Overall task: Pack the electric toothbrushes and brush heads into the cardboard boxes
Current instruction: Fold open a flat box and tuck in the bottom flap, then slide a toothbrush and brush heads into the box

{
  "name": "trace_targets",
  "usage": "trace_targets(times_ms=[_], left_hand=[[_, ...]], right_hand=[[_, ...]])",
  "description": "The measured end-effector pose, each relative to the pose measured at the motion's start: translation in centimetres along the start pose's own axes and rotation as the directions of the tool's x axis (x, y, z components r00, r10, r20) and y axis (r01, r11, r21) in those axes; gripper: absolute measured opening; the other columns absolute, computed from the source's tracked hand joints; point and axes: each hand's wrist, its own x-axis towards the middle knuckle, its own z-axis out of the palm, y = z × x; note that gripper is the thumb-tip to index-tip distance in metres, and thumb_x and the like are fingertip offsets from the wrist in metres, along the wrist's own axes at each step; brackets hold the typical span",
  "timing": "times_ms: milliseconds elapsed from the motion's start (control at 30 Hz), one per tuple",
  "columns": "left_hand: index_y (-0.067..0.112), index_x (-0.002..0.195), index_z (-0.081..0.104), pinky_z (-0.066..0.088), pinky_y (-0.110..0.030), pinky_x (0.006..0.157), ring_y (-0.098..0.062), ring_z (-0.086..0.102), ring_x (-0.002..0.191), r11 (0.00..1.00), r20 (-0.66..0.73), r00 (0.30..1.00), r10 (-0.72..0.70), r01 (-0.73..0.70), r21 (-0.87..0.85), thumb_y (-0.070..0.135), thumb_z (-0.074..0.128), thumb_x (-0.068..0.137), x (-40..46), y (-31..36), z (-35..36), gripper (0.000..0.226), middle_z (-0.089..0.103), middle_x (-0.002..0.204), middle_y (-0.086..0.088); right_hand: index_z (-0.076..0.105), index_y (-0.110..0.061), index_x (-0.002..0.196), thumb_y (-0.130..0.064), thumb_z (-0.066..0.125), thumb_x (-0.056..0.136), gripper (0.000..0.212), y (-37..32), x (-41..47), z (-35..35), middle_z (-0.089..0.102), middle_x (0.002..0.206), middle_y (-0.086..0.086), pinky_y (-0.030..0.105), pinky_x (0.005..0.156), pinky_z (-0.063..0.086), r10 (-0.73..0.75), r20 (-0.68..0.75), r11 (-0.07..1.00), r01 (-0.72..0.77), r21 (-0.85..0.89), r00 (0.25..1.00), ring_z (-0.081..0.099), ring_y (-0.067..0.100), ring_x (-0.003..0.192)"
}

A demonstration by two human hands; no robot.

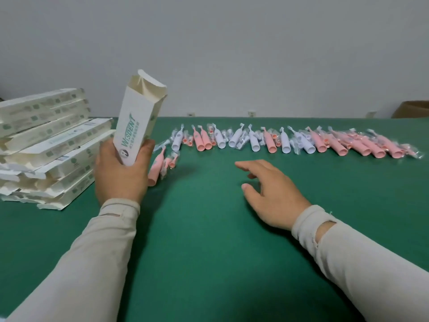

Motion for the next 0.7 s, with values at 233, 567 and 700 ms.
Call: trace_targets(times_ms=[233, 567, 700], left_hand=[[0.022, 0.113, 0.054, 0.051, -0.051, 0.087, -0.030, 0.054, 0.106, 0.999, -0.062, 0.997, -0.040, 0.041, 0.026, 0.075, 0.058, 0.070, 0.0, -0.4, 0.0, 0.068, 0.056, 0.113, -0.003], [0.026, 0.119, 0.052, 0.047, -0.046, 0.086, -0.028, 0.051, 0.112, 0.998, -0.046, 0.999, -0.028, 0.030, 0.047, 0.079, 0.052, 0.067, -0.1, -0.3, 0.0, 0.074, 0.054, 0.116, -0.001], [0.024, 0.120, 0.053, 0.047, -0.046, 0.086, -0.029, 0.051, 0.110, 0.999, -0.056, 0.998, -0.031, 0.034, 0.038, 0.077, 0.054, 0.068, -0.1, -0.2, -0.2, 0.075, 0.055, 0.117, -0.004]], right_hand=[[0.015, -0.035, 0.157, 0.001, 0.063, 0.083, 0.094, -7.1, 11.8, 7.4, 0.007, 0.167, 0.001, 0.047, 0.114, 0.036, -0.185, 0.362, 0.777, 0.362, -0.515, 0.914, 0.028, 0.032, 0.146], [0.064, -0.020, 0.112, -0.022, 0.054, 0.098, 0.017, -11.3, 17.9, 12.8, 0.049, 0.149, 0.010, 0.045, 0.110, 0.040, 0.079, 0.626, 0.890, 0.229, -0.395, 0.776, 0.056, 0.029, 0.117], [0.057, -0.023, 0.097, -0.011, 0.065, 0.086, 0.018, -11.5, 14.6, 11.0, 0.054, 0.127, 0.010, 0.039, 0.086, 0.046, -0.008, 0.650, 0.860, 0.337, -0.383, 0.760, 0.054, 0.029, 0.096]])
